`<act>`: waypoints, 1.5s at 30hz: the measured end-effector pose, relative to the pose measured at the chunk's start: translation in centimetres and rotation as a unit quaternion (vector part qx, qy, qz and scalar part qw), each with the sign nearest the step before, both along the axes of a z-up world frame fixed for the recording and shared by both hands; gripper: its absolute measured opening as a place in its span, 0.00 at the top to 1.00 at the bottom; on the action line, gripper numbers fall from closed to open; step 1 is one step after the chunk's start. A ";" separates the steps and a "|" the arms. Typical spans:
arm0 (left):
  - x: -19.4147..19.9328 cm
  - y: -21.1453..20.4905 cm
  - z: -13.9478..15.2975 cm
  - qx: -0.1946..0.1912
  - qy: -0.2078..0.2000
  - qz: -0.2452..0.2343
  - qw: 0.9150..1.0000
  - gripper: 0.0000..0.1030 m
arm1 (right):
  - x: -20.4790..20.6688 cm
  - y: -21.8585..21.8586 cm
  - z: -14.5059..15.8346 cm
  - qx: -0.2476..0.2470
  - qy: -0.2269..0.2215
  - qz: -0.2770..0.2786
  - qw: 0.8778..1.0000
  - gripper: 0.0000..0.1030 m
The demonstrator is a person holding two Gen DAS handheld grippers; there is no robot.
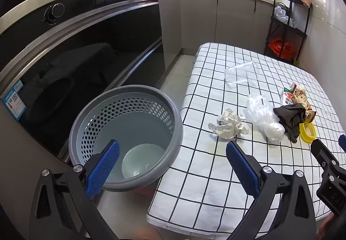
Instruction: Collect trash
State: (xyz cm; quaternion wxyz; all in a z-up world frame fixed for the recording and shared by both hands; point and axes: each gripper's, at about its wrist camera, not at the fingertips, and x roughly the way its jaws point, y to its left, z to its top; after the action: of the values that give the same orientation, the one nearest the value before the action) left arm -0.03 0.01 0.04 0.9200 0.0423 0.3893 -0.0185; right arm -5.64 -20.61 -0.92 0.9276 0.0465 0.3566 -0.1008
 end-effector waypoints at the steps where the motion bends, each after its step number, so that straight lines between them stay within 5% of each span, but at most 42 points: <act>1: 0.0 0.0 0.0 0.001 0.000 0.001 1.000 0.06 | 0.0 0.0 0.0 0.000 0.000 0.000 1.000 0.08; 45: -0.2 0.9 0.8 -0.002 -0.011 0.007 1.000 0.06 | 0.0 0.2 -0.1 -0.002 0.000 0.000 1.000 0.08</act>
State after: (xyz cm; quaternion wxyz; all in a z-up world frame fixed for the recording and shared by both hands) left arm -0.24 0.88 0.83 0.9244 0.0380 0.3794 -0.0121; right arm -5.60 -20.38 -1.01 0.9278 0.0450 0.3563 -0.1013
